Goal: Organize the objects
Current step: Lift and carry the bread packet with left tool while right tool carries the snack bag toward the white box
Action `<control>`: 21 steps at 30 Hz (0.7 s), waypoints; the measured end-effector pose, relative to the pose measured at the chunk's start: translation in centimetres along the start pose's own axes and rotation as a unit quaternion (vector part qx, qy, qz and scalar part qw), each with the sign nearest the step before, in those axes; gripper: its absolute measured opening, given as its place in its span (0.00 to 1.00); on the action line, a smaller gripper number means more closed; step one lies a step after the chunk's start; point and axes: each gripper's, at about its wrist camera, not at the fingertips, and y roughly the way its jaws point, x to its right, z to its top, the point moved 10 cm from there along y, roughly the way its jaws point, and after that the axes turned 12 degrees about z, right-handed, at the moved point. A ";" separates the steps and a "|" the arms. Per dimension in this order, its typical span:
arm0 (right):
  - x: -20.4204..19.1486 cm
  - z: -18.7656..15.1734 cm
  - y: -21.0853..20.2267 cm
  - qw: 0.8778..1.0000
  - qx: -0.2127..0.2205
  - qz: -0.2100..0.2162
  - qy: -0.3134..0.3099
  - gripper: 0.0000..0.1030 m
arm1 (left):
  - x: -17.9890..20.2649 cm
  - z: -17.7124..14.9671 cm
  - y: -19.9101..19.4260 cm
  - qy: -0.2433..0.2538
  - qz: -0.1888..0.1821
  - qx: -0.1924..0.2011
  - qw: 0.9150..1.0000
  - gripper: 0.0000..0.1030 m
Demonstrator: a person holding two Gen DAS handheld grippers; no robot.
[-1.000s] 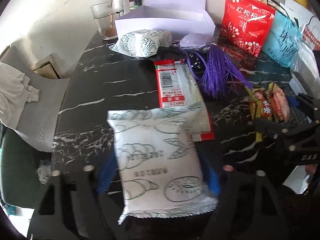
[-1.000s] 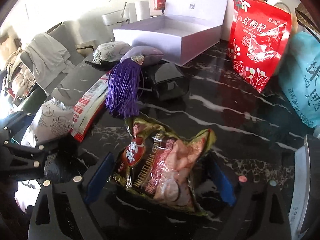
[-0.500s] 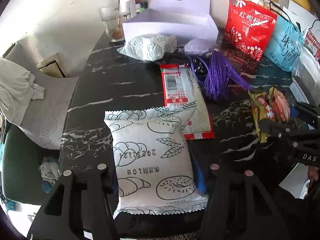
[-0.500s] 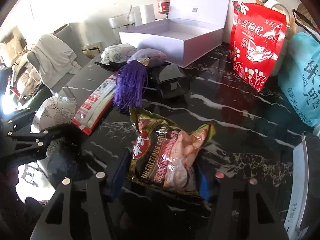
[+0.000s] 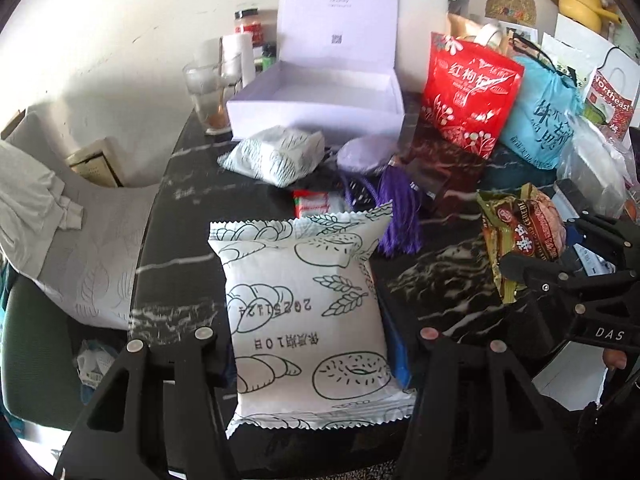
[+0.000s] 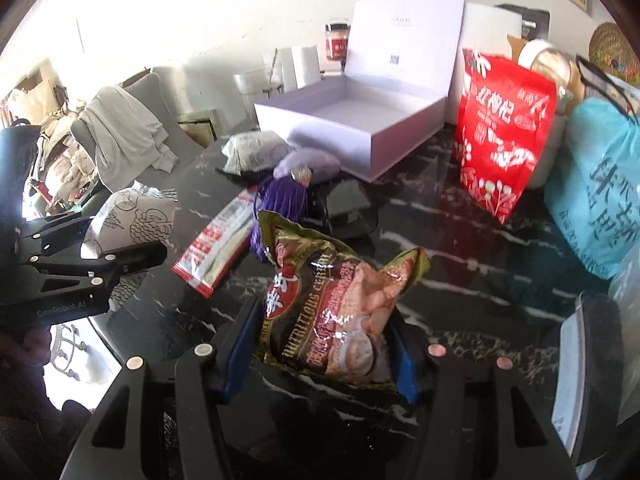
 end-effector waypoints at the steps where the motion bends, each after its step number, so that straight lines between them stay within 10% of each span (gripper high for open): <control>1: -0.1 0.3 -0.2 1.000 0.002 0.000 -0.005 0.58 | 0.1 0.4 -0.3 0.004 0.000 0.004 1.000 0.52; 21: 0.3 7.1 -1.4 0.999 0.015 -0.002 -0.040 0.58 | 2.4 9.4 0.7 0.038 -0.018 0.038 0.998 0.52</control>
